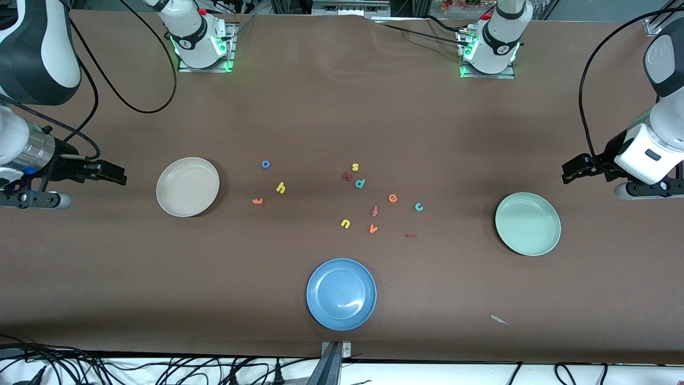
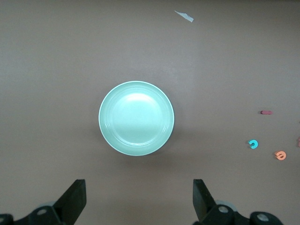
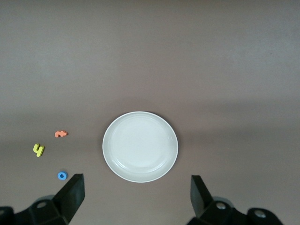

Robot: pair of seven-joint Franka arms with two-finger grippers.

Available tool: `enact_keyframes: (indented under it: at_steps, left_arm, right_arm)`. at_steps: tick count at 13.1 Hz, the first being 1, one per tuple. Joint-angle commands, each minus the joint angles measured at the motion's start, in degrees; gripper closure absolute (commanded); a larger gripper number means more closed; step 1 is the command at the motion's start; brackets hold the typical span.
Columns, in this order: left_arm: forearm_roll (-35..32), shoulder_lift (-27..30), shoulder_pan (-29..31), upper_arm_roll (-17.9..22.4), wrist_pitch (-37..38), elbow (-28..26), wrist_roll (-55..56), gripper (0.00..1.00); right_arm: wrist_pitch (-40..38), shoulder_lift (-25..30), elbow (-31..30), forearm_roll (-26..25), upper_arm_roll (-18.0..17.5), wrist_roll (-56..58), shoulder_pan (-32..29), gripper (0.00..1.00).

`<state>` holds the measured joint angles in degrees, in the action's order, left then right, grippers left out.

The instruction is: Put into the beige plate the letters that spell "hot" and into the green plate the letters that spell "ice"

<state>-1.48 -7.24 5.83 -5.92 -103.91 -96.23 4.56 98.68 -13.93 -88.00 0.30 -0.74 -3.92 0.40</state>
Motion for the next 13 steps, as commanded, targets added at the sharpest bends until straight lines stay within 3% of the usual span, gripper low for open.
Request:
enact_keyframes:
  at_steps: [1,13]
  left_arm:
    - [-0.9,0.2,0.1,-0.1,-0.4,0.1,-1.0,0.0]
    - [-0.9,0.2,0.1,-0.1,-0.4,0.1,-1.0,0.0]
  right_arm:
    - [-1.6,0.7,0.0,-0.4,0.0,0.3,0.1,0.0]
    - [-1.5,1.2,-0.9,-0.4,0.0,0.1,0.1,0.0]
